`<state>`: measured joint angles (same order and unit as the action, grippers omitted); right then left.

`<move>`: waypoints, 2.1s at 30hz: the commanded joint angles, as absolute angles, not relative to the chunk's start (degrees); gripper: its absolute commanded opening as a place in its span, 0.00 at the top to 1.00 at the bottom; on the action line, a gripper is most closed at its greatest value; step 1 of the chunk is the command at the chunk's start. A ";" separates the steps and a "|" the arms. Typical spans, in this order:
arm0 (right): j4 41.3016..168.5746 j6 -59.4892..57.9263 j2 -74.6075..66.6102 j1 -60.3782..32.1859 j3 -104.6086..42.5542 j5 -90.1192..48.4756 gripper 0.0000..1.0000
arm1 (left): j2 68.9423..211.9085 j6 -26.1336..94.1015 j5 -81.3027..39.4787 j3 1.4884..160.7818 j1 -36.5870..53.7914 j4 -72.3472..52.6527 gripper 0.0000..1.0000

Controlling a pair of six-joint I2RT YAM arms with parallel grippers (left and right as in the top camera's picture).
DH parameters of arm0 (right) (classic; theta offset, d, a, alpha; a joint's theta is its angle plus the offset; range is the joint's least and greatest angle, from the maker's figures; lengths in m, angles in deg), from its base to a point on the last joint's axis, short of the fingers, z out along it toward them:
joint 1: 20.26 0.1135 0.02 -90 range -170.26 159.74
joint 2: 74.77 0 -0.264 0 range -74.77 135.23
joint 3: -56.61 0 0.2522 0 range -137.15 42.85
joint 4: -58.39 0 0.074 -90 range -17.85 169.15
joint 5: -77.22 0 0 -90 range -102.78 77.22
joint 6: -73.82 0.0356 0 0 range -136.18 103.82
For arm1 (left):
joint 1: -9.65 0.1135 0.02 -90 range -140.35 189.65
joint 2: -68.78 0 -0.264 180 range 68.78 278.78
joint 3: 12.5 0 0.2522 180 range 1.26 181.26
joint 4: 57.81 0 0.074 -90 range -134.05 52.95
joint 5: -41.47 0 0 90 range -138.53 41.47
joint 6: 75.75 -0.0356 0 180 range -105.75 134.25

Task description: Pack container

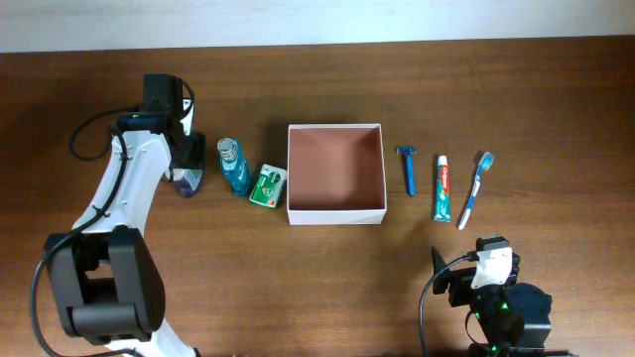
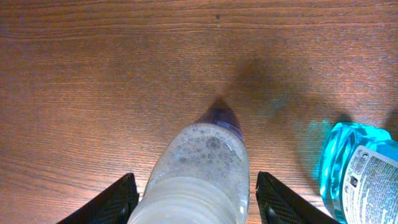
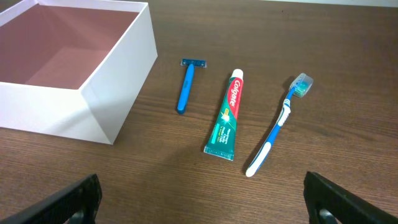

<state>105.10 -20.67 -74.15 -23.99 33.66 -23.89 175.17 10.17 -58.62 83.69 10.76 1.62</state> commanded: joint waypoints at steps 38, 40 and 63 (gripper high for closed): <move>105.10 -20.17 -74.59 -24.42 34.03 -24.37 0.01 | 167.28 9.89 -59.29 90.86 10.95 3.39 1.00; 105.12 -20.17 -74.59 -24.42 34.03 -24.40 0.01 | 167.63 9.89 -59.29 90.86 10.95 3.34 1.00; 105.12 -20.17 -74.59 -24.42 34.03 -24.37 0.01 | 178.97 10.30 -56.25 90.12 10.93 1.84 0.96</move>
<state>105.10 -20.65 -74.15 -23.99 33.66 -23.89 178.03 10.19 -56.45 89.44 10.76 2.18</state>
